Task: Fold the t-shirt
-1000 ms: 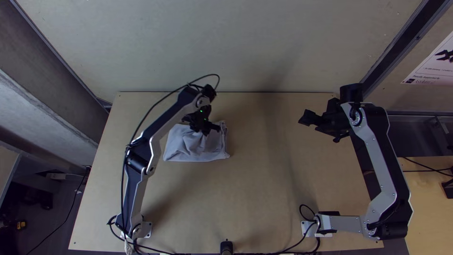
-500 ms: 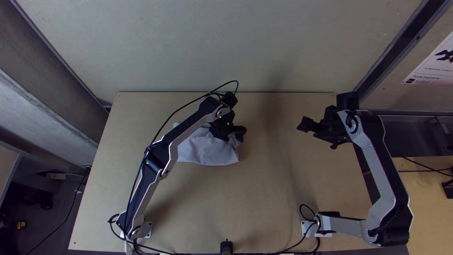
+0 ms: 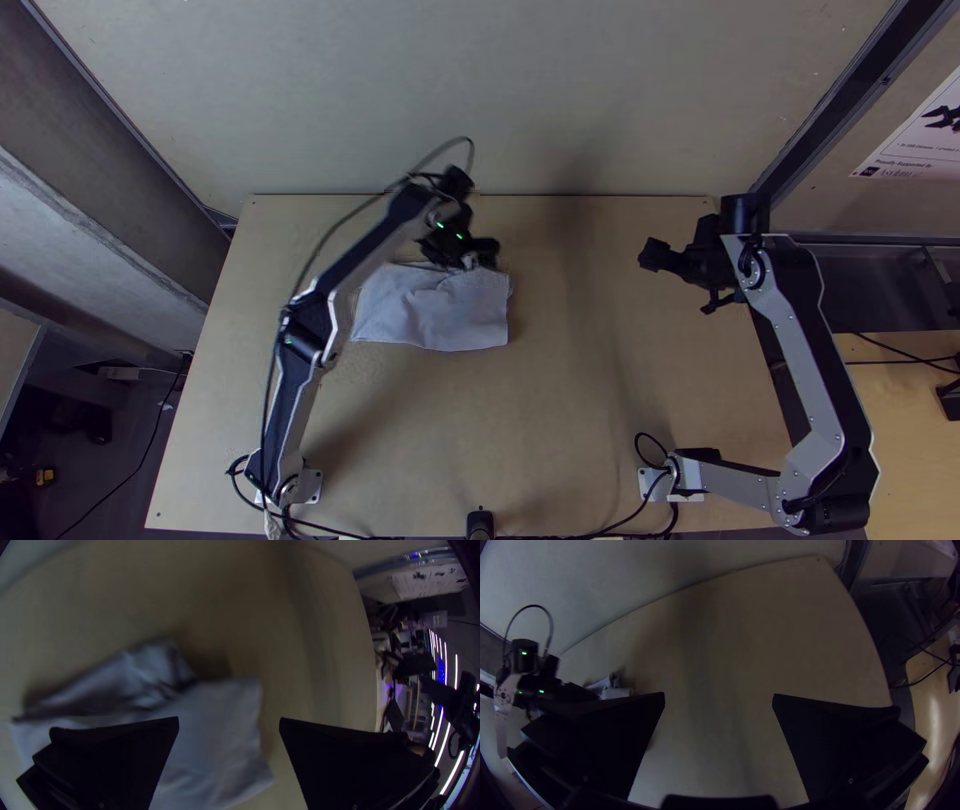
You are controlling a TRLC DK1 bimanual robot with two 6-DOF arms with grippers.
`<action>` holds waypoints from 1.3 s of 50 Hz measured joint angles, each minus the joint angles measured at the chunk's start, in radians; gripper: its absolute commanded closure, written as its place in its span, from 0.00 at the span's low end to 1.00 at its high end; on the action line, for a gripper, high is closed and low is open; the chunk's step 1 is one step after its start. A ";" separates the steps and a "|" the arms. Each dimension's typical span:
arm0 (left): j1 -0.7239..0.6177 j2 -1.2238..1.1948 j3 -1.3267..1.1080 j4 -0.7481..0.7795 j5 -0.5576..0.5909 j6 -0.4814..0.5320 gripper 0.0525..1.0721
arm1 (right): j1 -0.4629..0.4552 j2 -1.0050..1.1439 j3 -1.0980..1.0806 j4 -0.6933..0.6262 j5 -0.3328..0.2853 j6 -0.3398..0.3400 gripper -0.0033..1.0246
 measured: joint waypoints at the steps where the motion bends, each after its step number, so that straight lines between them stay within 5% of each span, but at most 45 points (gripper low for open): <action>1: 0.016 -0.016 -0.004 0.000 -0.007 0.013 0.05 | 0.000 0.000 0.007 0.003 0.002 -0.006 0.04; 25: 0.362 -0.386 -0.109 -0.003 -0.095 0.205 0.05 | 0.045 0.084 0.345 0.140 0.134 -0.213 0.04; 41: 0.567 -0.609 -0.138 0.067 -0.134 0.292 0.05 | 0.059 0.082 0.534 0.194 0.210 -0.242 0.04; 53: 0.682 -0.855 -0.349 0.328 -0.137 0.330 0.05 | 0.059 -0.003 0.510 0.222 0.217 -0.290 0.04; 65: 0.730 -1.125 -0.684 0.573 -0.138 0.351 0.05 | 0.059 -0.243 0.289 0.422 0.228 -0.393 0.04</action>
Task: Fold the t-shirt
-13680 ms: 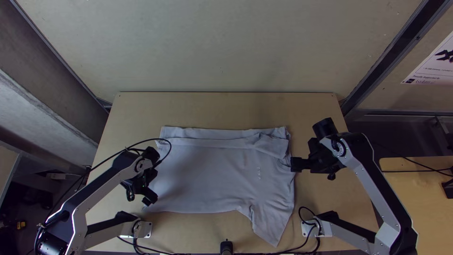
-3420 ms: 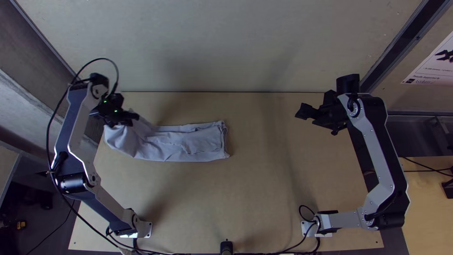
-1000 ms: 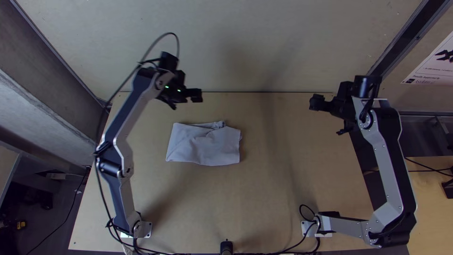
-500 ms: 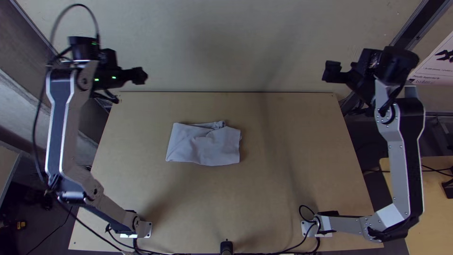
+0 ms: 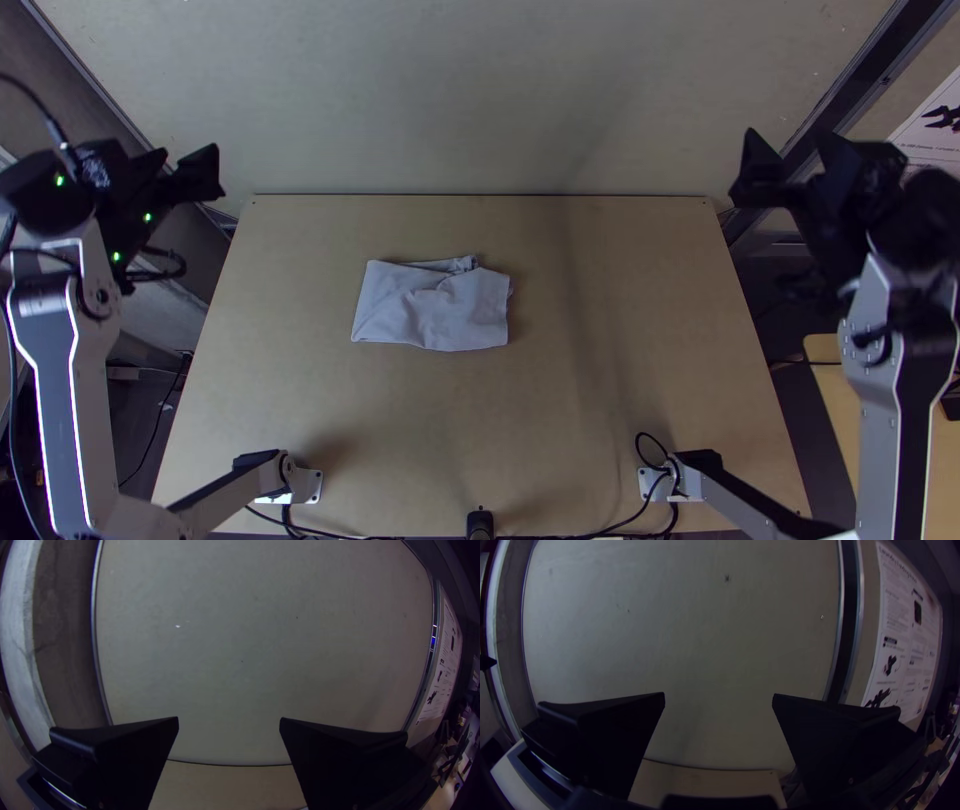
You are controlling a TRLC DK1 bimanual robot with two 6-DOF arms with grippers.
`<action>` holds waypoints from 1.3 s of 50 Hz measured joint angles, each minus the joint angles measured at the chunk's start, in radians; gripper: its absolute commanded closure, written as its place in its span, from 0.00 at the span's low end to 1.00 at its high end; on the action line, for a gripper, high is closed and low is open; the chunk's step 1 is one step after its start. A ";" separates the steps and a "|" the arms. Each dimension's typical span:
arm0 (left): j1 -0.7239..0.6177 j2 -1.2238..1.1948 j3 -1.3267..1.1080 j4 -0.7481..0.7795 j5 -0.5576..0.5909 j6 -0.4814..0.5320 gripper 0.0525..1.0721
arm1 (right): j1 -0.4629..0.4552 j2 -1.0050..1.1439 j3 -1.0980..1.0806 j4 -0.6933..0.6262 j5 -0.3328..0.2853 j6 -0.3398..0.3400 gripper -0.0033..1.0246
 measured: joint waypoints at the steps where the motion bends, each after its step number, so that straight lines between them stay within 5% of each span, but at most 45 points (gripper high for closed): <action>1: 0.003 -0.015 -0.019 0.008 0.000 0.000 0.05 | 0.000 -0.022 -0.020 0.012 0.000 -0.003 0.04; 12: 0.041 -0.278 -0.430 0.336 0.000 0.000 0.05 | 0.000 -0.238 -0.288 0.173 0.002 -0.034 0.04; 29: 0.116 -0.595 -0.883 0.598 -0.005 0.000 0.05 | 0.000 -0.635 -0.750 0.353 0.058 -0.070 0.04; 46: 0.126 -0.833 -1.238 0.723 -0.019 0.000 0.05 | 0.000 -0.947 -1.168 0.443 0.079 -0.111 0.04; 65: 0.083 -1.060 -1.540 0.790 -0.021 0.000 0.05 | 0.002 -1.056 -1.561 0.605 0.084 -0.114 0.04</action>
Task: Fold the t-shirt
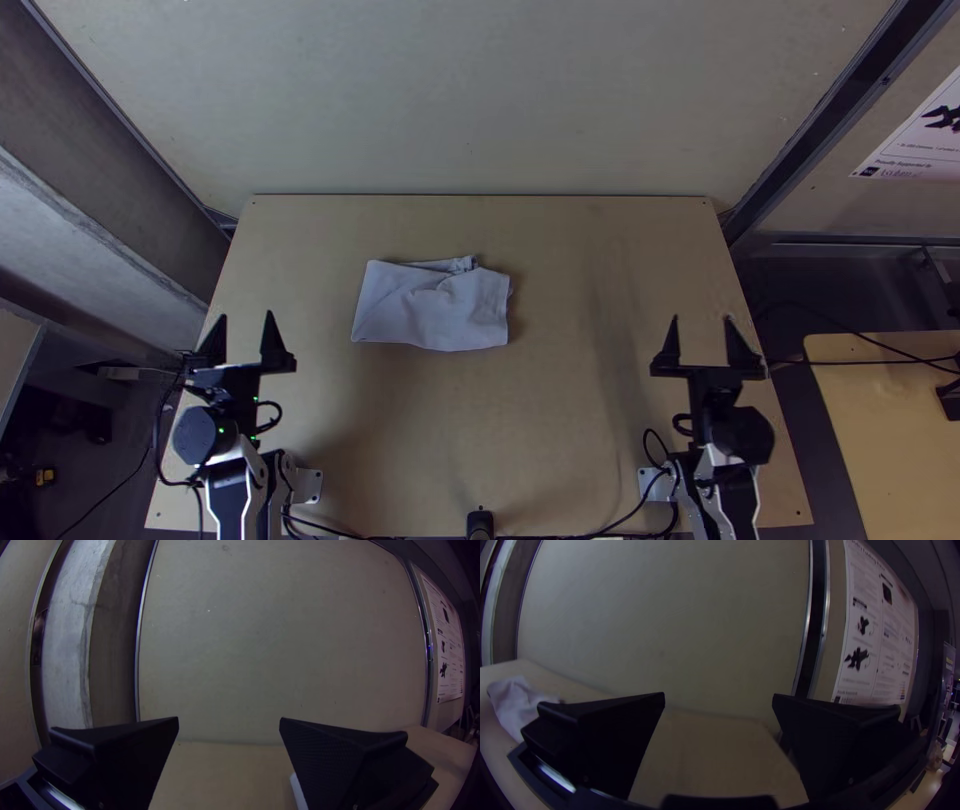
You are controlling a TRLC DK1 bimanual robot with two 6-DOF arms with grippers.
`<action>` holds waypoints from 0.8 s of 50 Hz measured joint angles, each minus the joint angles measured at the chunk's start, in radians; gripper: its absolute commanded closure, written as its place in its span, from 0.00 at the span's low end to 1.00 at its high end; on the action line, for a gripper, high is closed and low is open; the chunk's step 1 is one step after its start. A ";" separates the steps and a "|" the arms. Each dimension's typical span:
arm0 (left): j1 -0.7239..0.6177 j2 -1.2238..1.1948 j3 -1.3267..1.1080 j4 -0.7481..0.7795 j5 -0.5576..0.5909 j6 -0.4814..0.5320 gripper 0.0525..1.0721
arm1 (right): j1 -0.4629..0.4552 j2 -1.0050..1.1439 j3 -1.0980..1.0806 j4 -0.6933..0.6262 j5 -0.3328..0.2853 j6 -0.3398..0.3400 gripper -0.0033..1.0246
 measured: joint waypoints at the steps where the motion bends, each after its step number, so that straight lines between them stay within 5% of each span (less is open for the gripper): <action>1: -0.003 -0.017 -0.026 0.013 0.000 0.000 0.05 | 0.001 -0.006 -0.022 0.000 0.001 0.000 0.04; 12: -0.006 -0.050 -0.063 0.016 0.000 0.000 0.05 | 0.008 -0.023 -0.079 -0.051 0.003 0.040 0.04; 21: -0.014 -0.050 -0.063 -0.163 -0.001 -0.001 0.05 | 0.060 0.033 -0.079 -0.053 0.001 0.065 0.04; 40: -0.003 -0.050 -0.063 -0.164 -0.008 0.000 0.05 | 0.060 -0.024 -0.079 -0.053 -0.001 0.065 0.04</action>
